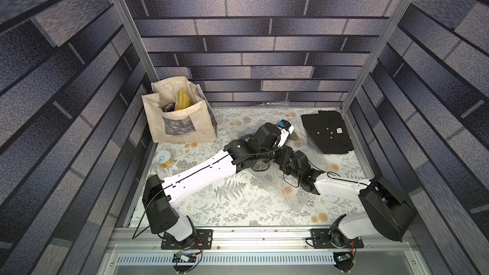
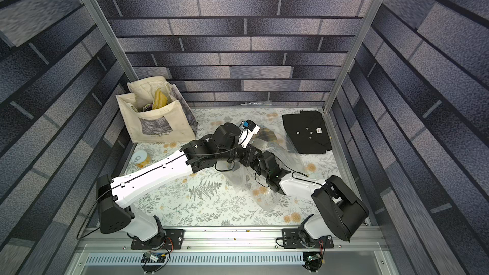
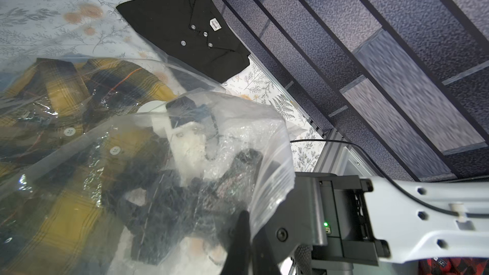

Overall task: Place the folded shirt into the vacuum bag
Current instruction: Place the shirt in the vacuum bag.

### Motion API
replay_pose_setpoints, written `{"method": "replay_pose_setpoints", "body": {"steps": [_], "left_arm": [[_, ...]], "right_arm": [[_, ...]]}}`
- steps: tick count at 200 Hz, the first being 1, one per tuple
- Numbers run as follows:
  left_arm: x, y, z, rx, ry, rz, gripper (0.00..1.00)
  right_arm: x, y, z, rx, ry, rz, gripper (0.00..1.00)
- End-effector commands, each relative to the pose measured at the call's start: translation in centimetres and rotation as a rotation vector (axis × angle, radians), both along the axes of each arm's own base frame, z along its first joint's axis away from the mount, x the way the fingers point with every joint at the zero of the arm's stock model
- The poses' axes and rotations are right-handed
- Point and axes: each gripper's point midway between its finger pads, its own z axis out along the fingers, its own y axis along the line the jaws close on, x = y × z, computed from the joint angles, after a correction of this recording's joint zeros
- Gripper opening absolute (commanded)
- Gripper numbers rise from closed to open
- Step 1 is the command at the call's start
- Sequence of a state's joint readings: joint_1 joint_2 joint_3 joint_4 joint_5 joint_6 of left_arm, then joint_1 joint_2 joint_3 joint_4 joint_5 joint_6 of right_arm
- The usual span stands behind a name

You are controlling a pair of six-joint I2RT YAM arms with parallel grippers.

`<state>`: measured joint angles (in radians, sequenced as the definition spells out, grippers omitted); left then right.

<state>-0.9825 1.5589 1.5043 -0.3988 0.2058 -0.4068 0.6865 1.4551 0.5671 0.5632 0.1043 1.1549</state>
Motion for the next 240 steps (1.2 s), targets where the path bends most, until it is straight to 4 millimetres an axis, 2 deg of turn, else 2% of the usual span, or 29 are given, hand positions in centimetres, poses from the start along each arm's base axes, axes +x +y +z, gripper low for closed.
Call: {"method": "replay_pose_setpoints", "body": {"steps": [1,19,35,58,69,91,119,143,165,185,216,240], "left_arm": [[-1.4,0.5,-2.1,0.081,0.042,-0.037,0.05],[-1.3,0.4,-2.0,0.078,0.038,-0.039,0.05],[-1.3,0.4,-1.9,0.078,0.038,-0.041,0.05],[-1.5,0.5,-1.7,0.077,0.036,-0.045,0.05],[-1.6,0.6,-1.6,0.073,0.038,-0.047,0.05],[-1.5,0.9,-1.7,0.08,0.034,-0.042,0.05],[-0.5,2.4,-2.3,0.102,0.035,0.006,0.05],[0.3,3.8,-2.1,0.09,0.035,0.037,0.05],[0.4,4.2,-1.7,0.08,0.031,0.037,0.05],[0.0,4.1,-1.7,0.077,0.032,0.022,0.05],[-0.3,4.1,-1.9,0.078,0.032,0.018,0.05],[-0.4,4.3,-2.0,0.078,0.035,0.019,0.05]], "right_arm": [[3.2,1.0,6.2,0.116,-0.248,-0.051,0.0],[3.9,2.2,1.8,0.066,-0.161,-0.041,0.0],[3.8,3.2,-1.4,0.06,-0.127,-0.042,0.0],[3.7,3.3,-3.8,0.067,-0.097,-0.068,0.0],[3.7,3.1,-4.5,0.049,-0.075,-0.073,0.04],[3.2,3.1,-5.6,0.0,0.0,-0.056,0.31],[1.6,1.6,-5.8,0.008,0.075,-0.058,0.59],[-0.4,-1.0,-7.0,-0.075,0.183,-0.074,0.68],[-1.0,-3.9,-7.3,-0.161,0.235,-0.112,0.69],[-0.5,-5.3,-7.5,-0.214,0.276,-0.134,0.64],[1.1,-5.5,-7.5,-0.235,0.26,-0.162,0.49],[3.0,-4.7,-7.1,-0.218,0.207,-0.178,0.31]]}}
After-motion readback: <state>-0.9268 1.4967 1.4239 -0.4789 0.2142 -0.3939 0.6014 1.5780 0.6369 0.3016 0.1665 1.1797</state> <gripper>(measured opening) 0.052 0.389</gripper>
